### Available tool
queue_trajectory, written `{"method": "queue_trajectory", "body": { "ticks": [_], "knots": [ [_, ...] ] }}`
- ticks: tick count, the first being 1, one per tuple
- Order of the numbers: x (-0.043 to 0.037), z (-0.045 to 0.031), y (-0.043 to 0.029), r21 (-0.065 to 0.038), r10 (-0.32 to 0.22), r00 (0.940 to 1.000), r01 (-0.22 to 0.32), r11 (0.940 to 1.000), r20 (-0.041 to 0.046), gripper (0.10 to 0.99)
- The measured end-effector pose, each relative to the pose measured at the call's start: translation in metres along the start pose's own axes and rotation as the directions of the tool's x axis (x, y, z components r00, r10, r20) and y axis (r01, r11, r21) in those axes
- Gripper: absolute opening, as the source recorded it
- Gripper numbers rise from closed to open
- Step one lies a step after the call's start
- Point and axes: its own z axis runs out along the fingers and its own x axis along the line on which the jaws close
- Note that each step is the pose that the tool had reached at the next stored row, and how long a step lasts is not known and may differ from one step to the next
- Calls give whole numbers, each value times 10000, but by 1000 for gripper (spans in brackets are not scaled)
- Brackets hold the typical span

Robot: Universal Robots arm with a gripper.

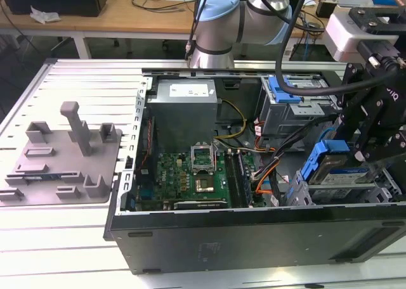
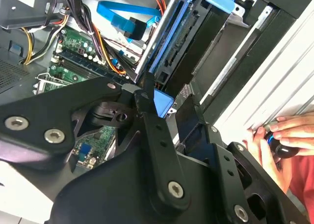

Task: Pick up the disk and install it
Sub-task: 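Insert the disk into the insertion slot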

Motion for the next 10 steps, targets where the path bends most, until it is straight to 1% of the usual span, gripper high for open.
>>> {"method": "queue_trajectory", "body": {
  "ticks": [3,6,8,10],
  "knots": [
    [0,1,0,0,0,10000,0,10000,1,443],
    [-4,-30,0,0,1,10000,-1,10000,1,443],
    [-21,-51,0,0,0,10000,0,10000,0,443],
    [-23,-53,0,1,0,10000,0,10000,1,443]
  ]
}}
